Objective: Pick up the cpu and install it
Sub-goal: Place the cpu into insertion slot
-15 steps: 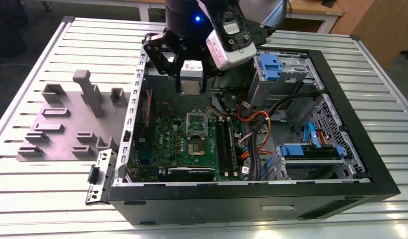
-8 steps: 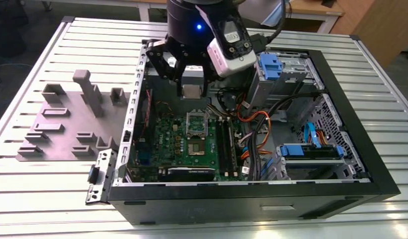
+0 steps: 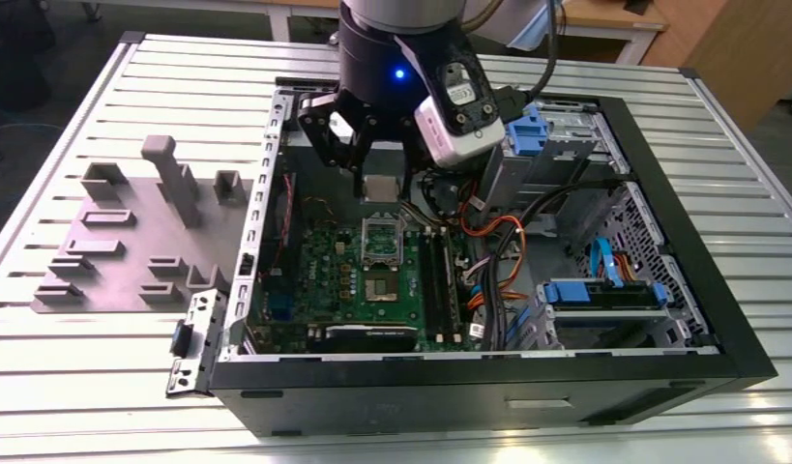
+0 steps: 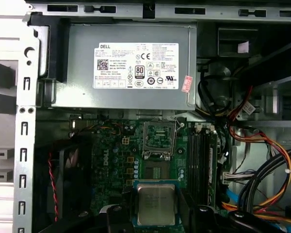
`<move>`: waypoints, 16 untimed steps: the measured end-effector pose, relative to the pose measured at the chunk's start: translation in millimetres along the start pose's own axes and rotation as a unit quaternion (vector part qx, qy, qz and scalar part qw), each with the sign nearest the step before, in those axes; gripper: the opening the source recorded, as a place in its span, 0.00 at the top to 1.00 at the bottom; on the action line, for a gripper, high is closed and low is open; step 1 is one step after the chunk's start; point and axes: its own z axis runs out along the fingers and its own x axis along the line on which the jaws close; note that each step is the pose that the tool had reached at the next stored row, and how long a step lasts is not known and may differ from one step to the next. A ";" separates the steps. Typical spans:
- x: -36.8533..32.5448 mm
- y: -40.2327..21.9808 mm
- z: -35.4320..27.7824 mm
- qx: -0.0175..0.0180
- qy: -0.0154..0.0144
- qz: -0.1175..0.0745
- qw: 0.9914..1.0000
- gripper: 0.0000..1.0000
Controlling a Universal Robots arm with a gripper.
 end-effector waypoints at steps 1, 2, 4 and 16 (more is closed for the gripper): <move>0.0 0.0 -0.1 0.000 0.000 0.000 1.000 0.53; 0.0 0.0 -0.1 0.000 0.000 0.000 1.000 0.53; 0.0 -0.1 -0.1 0.001 0.000 0.000 1.000 0.53; -0.1 0.0 9.4 0.001 0.000 0.000 1.000 0.53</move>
